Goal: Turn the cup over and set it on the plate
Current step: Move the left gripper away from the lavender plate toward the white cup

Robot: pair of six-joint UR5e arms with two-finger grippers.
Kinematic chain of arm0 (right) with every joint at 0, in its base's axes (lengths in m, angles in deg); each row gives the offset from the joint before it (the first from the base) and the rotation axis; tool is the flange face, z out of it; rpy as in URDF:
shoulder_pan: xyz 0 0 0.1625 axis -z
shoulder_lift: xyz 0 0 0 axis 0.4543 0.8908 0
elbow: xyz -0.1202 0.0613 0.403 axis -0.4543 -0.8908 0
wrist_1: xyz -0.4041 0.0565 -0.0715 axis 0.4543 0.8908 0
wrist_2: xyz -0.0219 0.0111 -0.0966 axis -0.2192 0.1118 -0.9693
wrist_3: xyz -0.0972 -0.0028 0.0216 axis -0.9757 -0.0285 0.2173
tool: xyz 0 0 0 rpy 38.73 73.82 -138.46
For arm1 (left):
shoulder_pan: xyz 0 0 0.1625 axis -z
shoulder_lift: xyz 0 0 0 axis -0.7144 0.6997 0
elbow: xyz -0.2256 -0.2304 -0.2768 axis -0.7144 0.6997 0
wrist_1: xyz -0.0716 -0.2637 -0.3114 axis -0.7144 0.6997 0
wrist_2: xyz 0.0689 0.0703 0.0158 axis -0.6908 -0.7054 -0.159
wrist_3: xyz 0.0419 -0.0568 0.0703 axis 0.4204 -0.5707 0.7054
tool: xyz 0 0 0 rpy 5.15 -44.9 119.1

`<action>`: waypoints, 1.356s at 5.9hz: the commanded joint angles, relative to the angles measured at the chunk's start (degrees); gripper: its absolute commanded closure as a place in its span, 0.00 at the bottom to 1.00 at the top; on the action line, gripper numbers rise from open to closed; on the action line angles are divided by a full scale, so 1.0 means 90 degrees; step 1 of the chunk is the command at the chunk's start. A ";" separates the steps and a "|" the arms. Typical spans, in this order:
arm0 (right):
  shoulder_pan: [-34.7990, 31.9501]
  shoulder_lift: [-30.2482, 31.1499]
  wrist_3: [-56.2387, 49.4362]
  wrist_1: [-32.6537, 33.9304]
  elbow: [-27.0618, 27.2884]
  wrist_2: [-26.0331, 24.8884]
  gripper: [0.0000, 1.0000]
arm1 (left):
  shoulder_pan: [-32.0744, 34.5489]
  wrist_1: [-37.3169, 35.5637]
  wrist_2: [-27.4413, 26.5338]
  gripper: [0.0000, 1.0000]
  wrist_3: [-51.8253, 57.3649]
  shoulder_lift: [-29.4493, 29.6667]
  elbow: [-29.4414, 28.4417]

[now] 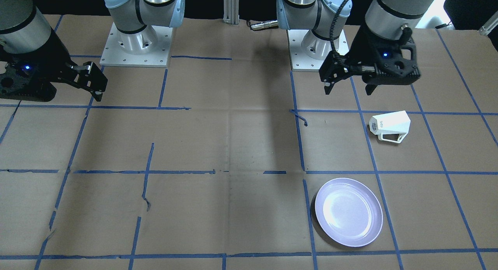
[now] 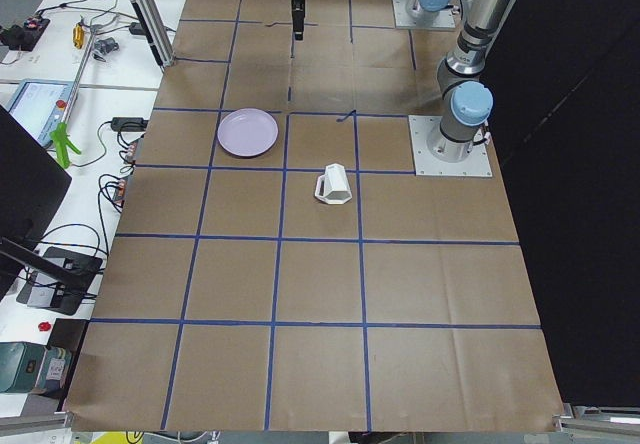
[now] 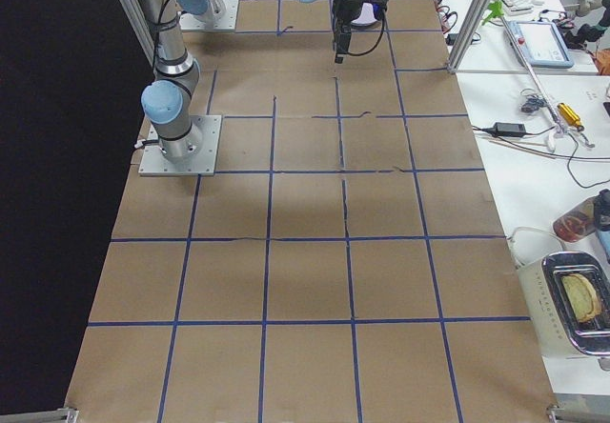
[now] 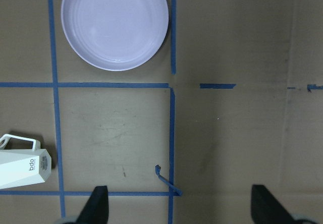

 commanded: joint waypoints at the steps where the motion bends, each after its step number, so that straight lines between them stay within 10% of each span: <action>1: 0.0000 0.0000 0.0000 -0.0001 0.0000 0.0000 0.00 | -0.1189 0.0234 -0.0021 0.01 0.1249 -0.0072 0.0016; 4: 0.0000 0.0000 0.0000 -0.0001 0.0000 0.0000 0.00 | -0.3580 0.0312 0.0085 0.01 0.4166 0.0121 0.0045; 8: 0.0000 0.0000 0.0000 -0.0001 0.0000 0.0000 0.00 | -0.5919 0.0438 0.1929 0.01 0.7109 0.1172 0.1256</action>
